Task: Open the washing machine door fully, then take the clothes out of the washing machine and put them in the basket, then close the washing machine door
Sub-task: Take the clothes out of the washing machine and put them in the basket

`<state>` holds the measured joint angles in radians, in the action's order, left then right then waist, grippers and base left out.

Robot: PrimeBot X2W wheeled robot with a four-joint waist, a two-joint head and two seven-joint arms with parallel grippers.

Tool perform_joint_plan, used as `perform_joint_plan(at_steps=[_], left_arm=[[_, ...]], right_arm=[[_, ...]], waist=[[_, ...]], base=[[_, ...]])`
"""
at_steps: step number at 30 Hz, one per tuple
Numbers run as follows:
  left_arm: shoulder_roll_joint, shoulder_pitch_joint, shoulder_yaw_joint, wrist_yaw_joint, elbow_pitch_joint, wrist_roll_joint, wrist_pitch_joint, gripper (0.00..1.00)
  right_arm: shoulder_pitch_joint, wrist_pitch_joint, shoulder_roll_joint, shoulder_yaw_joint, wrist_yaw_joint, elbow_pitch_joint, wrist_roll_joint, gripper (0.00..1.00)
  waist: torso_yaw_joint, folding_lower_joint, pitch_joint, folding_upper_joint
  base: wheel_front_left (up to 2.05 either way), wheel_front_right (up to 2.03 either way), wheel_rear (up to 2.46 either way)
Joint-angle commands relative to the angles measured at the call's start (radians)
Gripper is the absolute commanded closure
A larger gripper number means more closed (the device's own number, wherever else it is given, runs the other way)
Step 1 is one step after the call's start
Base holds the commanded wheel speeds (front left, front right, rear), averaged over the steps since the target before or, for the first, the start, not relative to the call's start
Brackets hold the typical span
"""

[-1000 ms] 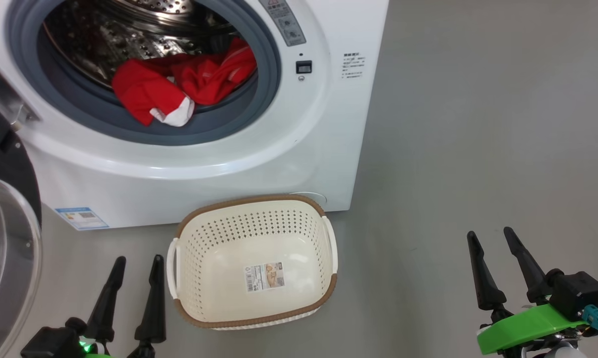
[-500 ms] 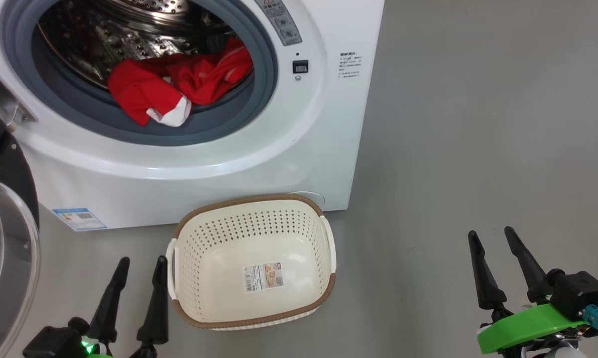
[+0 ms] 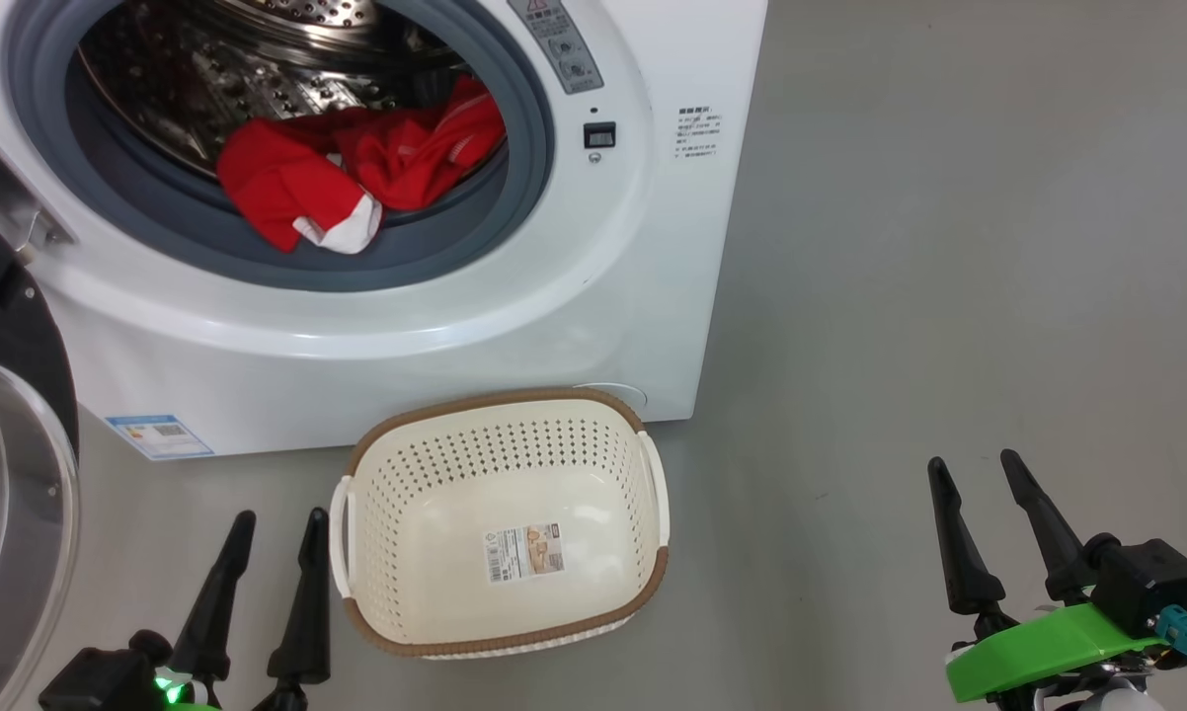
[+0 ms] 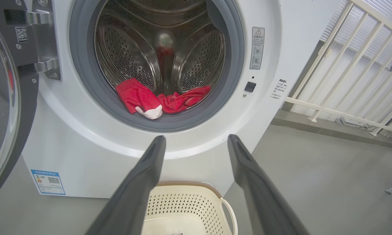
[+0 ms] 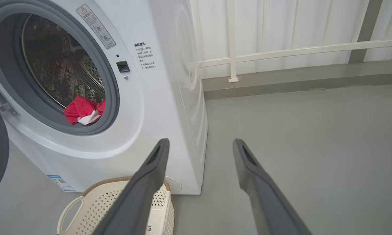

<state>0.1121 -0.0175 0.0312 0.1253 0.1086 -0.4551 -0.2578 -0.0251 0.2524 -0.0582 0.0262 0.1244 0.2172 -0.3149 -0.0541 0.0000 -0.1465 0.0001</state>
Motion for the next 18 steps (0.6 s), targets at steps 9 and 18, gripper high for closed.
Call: perform_joint_plan(at_steps=[9, 18], left_arm=[[0.023, -0.025, -0.024, 0.005, -0.016, -0.009, -0.004, 0.0], [0.024, -0.032, -0.02, 0.005, -0.013, -0.013, -0.004, 0.0]], right_arm=[[-0.022, 0.009, -0.006, -0.019, 0.006, -0.025, -0.002, 0.0], [-0.024, 0.009, -0.008, -0.02, 0.006, -0.026, -0.002, 0.0]], waist=[[-0.007, 0.0, -0.001, -0.0001], [-0.018, 0.0, -0.005, -0.0001]], base=[[0.92, -0.92, 0.0], [0.95, -0.95, 0.0]])
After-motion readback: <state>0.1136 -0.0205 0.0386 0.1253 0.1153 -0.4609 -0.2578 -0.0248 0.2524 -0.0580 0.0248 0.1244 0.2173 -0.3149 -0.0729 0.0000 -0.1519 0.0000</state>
